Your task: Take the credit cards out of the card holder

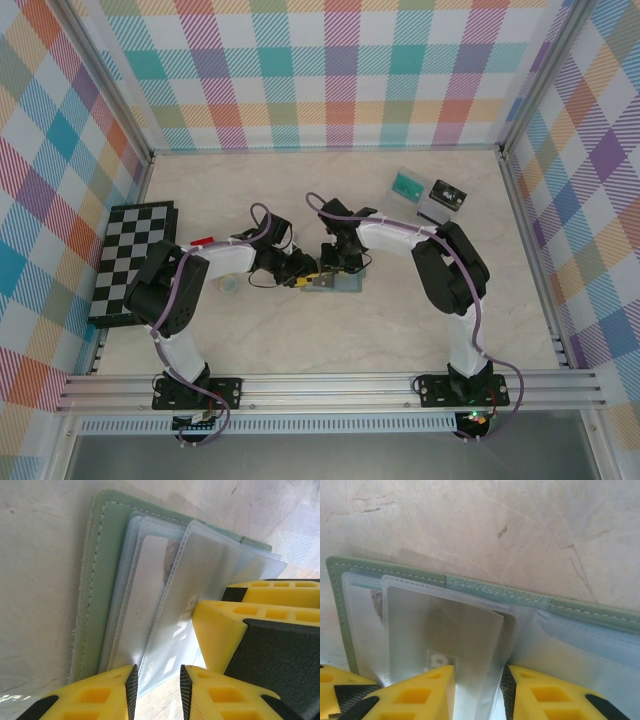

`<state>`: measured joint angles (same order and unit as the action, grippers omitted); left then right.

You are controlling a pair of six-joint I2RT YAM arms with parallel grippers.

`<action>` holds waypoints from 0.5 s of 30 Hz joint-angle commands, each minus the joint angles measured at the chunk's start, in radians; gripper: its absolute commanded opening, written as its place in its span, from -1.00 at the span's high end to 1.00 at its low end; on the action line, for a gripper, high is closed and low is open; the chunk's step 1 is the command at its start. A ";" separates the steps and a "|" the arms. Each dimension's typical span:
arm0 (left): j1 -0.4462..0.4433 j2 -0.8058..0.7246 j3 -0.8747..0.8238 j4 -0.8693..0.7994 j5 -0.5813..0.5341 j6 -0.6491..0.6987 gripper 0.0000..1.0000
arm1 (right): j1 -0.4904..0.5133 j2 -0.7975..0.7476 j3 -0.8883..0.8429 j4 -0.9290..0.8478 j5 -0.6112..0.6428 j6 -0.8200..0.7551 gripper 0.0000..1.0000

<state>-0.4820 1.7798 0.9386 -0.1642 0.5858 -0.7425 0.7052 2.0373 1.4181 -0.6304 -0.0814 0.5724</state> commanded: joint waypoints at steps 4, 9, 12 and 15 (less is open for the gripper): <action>-0.002 0.027 0.018 -0.065 -0.038 0.022 0.38 | -0.010 0.038 -0.071 0.021 -0.034 0.029 0.39; -0.002 0.024 0.029 -0.105 -0.070 0.042 0.37 | -0.019 0.035 -0.086 0.042 -0.055 0.035 0.41; -0.002 0.029 0.037 -0.137 -0.074 0.056 0.37 | -0.024 0.032 -0.098 0.054 -0.067 0.039 0.41; -0.003 0.037 0.053 -0.175 -0.092 0.077 0.37 | -0.030 0.027 -0.111 0.070 -0.083 0.042 0.43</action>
<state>-0.4831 1.7901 0.9775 -0.2382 0.5560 -0.7036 0.6739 2.0140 1.3613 -0.5636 -0.1558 0.5953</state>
